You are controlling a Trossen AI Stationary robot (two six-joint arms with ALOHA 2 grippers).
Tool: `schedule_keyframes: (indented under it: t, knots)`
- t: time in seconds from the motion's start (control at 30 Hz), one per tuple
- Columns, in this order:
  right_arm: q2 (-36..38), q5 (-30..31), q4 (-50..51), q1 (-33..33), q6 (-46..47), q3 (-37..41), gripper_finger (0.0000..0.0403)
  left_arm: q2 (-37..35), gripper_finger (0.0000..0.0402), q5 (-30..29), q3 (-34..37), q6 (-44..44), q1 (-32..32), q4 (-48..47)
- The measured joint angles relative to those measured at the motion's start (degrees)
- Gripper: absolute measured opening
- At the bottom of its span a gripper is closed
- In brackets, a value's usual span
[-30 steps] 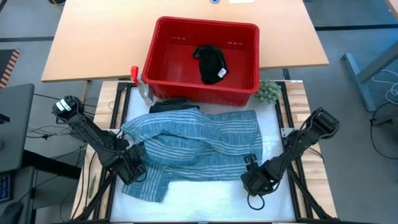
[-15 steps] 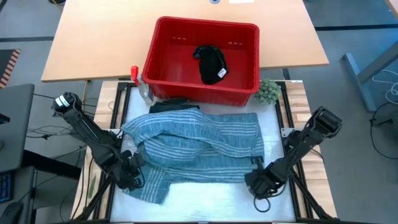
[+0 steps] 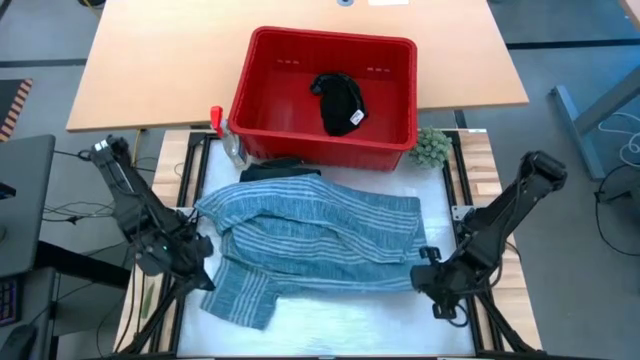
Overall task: Fold laundry
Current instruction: Fold the blue shirt from the red laundry bin
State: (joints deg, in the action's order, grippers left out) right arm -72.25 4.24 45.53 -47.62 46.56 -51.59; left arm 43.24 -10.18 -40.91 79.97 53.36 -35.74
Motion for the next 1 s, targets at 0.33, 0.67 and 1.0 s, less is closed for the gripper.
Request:
schedule_keyframes:
  t: [0.33, 0.67, 1.0]
  knots:
    - [-1.7, 1.5, 1.8, 0.0, 1.4, 0.0, 0.0022, 5.8, 0.0038, -8.3, 3.3, 0.8, 1.0, -7.2]
    - [-5.4, -2.5, 1.5, 0.0, -0.4, 0.0, 0.0022, 12.1, 0.0225, -11.7, 3.3, 5.9, 0.3, -16.1]
    - [-5.4, -2.6, 1.6, 0.0, -0.1, -0.1, 0.0022, 17.8, 0.029, -16.4, 4.7, 10.2, -2.9, -24.4]
